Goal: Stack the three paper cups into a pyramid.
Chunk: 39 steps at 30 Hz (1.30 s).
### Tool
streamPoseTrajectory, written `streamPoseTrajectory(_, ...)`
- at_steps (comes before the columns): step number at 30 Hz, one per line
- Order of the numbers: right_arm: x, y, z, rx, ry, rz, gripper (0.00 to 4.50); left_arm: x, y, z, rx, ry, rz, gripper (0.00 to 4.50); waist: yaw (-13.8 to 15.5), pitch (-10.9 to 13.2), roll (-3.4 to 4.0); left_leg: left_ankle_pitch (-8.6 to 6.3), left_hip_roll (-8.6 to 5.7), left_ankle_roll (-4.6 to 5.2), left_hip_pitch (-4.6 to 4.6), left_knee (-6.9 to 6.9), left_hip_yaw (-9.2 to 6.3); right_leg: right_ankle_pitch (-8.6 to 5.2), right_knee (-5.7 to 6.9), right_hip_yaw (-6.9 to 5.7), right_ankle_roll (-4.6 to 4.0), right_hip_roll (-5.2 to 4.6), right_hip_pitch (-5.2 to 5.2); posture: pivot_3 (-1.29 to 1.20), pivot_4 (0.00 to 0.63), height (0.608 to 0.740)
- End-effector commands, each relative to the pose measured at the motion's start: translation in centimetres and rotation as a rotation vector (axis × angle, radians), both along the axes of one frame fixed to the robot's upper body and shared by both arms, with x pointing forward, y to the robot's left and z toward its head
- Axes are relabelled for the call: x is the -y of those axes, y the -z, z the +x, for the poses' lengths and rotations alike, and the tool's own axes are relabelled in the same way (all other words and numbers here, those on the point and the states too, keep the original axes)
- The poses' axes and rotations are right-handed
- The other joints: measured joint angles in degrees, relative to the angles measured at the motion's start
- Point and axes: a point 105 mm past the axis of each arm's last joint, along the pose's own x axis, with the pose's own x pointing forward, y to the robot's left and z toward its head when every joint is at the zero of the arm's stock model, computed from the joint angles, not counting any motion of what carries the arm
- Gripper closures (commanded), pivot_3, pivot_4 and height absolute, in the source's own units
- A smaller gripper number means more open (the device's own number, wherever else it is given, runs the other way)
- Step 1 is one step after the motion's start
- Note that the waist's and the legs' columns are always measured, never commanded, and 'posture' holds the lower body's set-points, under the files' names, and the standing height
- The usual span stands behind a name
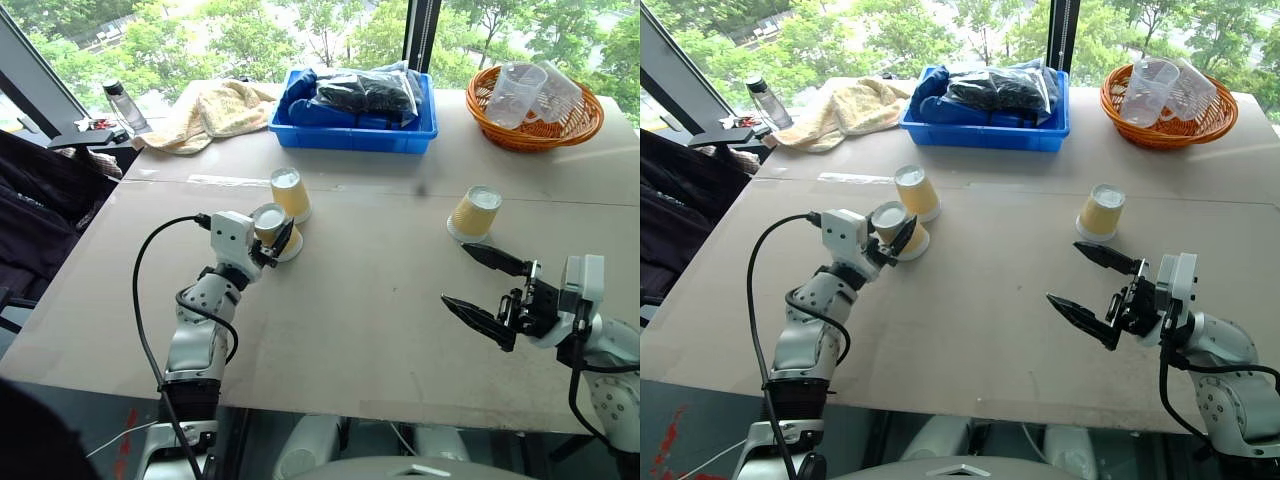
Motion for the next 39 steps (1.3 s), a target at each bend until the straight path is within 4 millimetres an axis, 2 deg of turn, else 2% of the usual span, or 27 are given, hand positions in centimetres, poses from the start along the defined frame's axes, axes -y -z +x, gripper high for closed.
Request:
streamPoseTrajectory(1,0.2,-0.8,-0.2,0.029,0.008,0.016,0.0,3.5,-2.5,-1.7,0.088,0.257,0.031,2.08,0.01,0.0,0.0,0.0,0.0,0.0,-0.01,0.01,0.0,0.0,0.0,0.0,0.0,0.0,0.0,0.0,0.15,0.74)
streamPoseTrajectory(7,0.4,-0.8,0.0,0.026,0.016,0.008,0.0,9.2,-2.2,-6.0,0.066,0.735,0.154,2.08,-0.03,0.0,0.01,0.0,-0.01,0.0,-0.04,0.03,0.0,0.0,0.01,0.0,0.0,0.0,-0.02,0.0,0.15,0.74)
streamPoseTrajectory(10,0.5,-0.8,-0.1,0.024,0.022,0.01,0.0,10.5,-1.6,-8.0,0.03,0.891,0.176,2.08,-0.29,0.02,0.03,0.0,0.0,0.0,-0.03,0.02,0.0,0.0,0.02,0.01,-0.01,0.0,-0.03,0.0,0.15,0.74)
streamPoseTrajectory(15,0.5,-0.7,-0.4,0.012,0.02,0.007,0.0,11.2,-0.7,-9.0,0.021,0.97,0.213,2.08,-0.25,0.02,0.03,0.0,0.0,0.0,-0.03,0.01,-0.01,0.0,0.03,0.01,-0.01,0.0,-0.04,0.0,0.15,0.74)
streamPoseTrajectory(21,0.8,0.6,-2.0,-0.068,-0.078,-0.114,0.0,11.1,0.1,-8.5,0.03,0.962,0.265,2.08,-0.01,0.03,0.03,0.0,-0.01,0.01,-0.04,0.02,-0.01,-0.01,0.03,0.0,-0.01,0.0,-0.04,0.0,0.15,0.74)
streamPoseTrajectory(28,1.5,1.2,-2.1,-0.074,-0.092,-0.133,0.0,10.9,0.3,-8.3,0.037,0.961,0.26,2.08,-0.02,0.05,0.0,-0.01,-0.01,0.02,-0.04,0.03,0.0,0.0,0.03,0.0,-0.01,0.0,-0.03,0.0,0.15,0.74)
streamPoseTrajectory(30,1.7,1.6,-2.2,-0.074,-0.095,-0.144,0.0,10.9,0.2,-8.1,0.046,0.952,0.256,1.1,-0.01,0.06,-0.01,-0.01,-0.01,0.02,-0.05,0.03,0.0,0.0,0.03,0.0,0.0,0.0,-0.03,0.0,0.15,0.74)
streamPoseTrajectory(31,1.8,1.9,-2.2,-0.075,-0.096,-0.146,0.0,10.9,0.1,-8.0,0.047,0.949,0.248,0.96,0.0,0.07,-0.02,-0.01,-0.01,0.02,-0.05,0.04,0.0,0.0,0.03,0.0,-0.01,0.0,-0.03,0.0,0.15,0.74)
streamPoseTrajectory(33,2.0,2.3,-2.3,-0.076,-0.098,-0.147,0.0,10.9,-0.1,-7.9,0.054,0.939,0.235,0.09,0.0,0.07,-0.02,-0.01,-0.01,0.02,-0.05,0.04,0.0,0.0,0.03,-0.01,0.0,0.0,-0.03,0.0,0.15,0.74)
streamPoseTrajectory(38,2.7,3.1,-2.6,-0.074,-0.095,-0.147,0.0,10.4,-1.4,-7.9,0.09,0.906,0.175,0.04,-0.1,0.08,-0.04,-0.01,-0.01,0.02,-0.05,0.05,0.0,0.0,0.03,-0.01,0.0,0.0,-0.03,0.0,0.15,0.74)
streamPoseTrajectory(39,2.9,3.2,-2.6,-0.071,-0.089,-0.144,0.0,10.0,-2.6,-7.7,0.123,0.873,0.131,0.04,-0.11,0.09,-0.04,-0.01,-0.01,0.02,-0.04,0.05,0.0,0.0,0.03,0.0,0.0,0.0,-0.03,0.0,0.15,0.74)
